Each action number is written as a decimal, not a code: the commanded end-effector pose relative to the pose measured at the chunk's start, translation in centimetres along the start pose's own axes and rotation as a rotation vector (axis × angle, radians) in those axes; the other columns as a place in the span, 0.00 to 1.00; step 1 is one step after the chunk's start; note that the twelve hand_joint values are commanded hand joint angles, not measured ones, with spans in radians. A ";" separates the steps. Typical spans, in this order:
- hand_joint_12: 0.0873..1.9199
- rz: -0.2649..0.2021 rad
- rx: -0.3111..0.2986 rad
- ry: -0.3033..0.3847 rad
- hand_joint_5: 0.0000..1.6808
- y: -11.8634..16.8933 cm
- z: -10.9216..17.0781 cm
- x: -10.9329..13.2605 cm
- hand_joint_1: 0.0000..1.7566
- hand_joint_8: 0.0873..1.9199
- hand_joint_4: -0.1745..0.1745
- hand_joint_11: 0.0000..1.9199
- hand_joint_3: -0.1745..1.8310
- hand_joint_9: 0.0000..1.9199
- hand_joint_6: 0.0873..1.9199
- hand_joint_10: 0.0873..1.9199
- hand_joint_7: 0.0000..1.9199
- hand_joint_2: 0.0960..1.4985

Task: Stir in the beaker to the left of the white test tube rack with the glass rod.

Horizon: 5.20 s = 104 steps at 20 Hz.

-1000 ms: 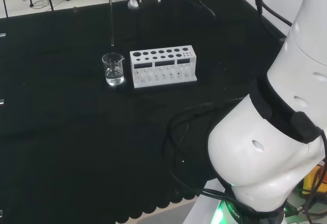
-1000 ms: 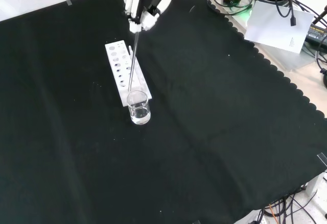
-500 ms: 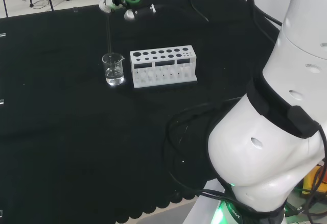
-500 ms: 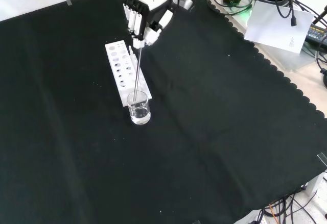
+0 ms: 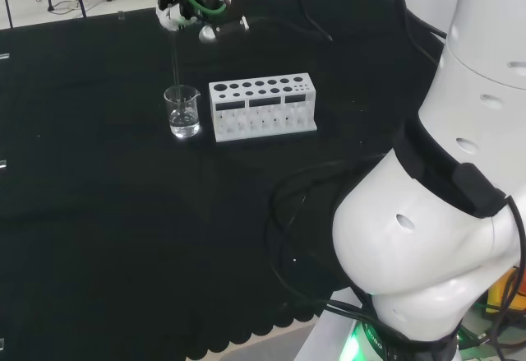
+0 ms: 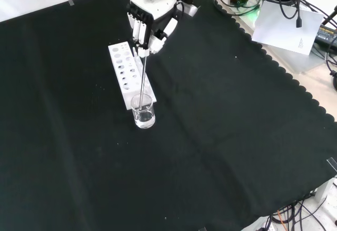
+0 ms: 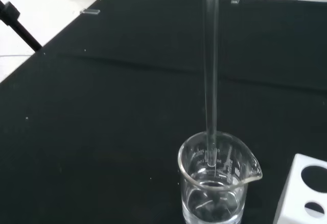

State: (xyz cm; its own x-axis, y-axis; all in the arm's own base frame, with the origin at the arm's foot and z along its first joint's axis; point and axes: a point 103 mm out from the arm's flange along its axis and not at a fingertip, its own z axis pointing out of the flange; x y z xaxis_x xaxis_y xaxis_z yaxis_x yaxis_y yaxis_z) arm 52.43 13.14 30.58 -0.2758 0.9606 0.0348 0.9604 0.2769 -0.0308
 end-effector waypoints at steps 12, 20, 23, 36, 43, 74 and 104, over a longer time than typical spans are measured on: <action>0.30 -0.012 0.058 -0.013 0.81 2.5 4.9 -0.1 0.75 0.44 0.00 0.85 0.00 0.82 0.00 0.44 0.65 0.70; 0.30 0.047 0.057 -0.017 0.81 1.7 4.0 -3.3 0.75 0.43 0.00 0.85 0.00 0.82 0.00 0.44 0.65 0.70; 0.30 0.052 0.069 -0.019 0.81 0.9 3.7 -3.2 0.75 0.43 0.00 0.85 0.00 0.82 0.00 0.44 0.65 0.70; 0.30 -0.012 0.052 -0.025 0.81 1.8 3.8 1.3 0.75 0.43 0.00 0.85 0.00 0.82 0.00 0.44 0.65 0.70; 0.30 0.031 0.050 -0.019 0.81 3.9 4.0 -2.6 0.75 0.43 0.00 0.85 0.00 0.82 0.00 0.44 0.65 0.70; 0.30 0.078 0.039 -0.002 0.82 2.8 3.2 -4.0 0.75 0.43 0.00 0.85 0.00 0.82 0.00 0.44 0.65 0.70; 0.30 0.011 0.045 -0.009 0.82 0.5 2.9 0.7 0.75 0.43 0.00 0.85 0.00 0.83 0.00 0.44 0.65 0.70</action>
State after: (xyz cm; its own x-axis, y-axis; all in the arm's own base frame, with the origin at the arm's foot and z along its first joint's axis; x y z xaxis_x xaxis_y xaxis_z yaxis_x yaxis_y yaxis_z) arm 52.14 13.89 27.53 -0.2627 0.9644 0.0296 0.9611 0.2642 -0.0805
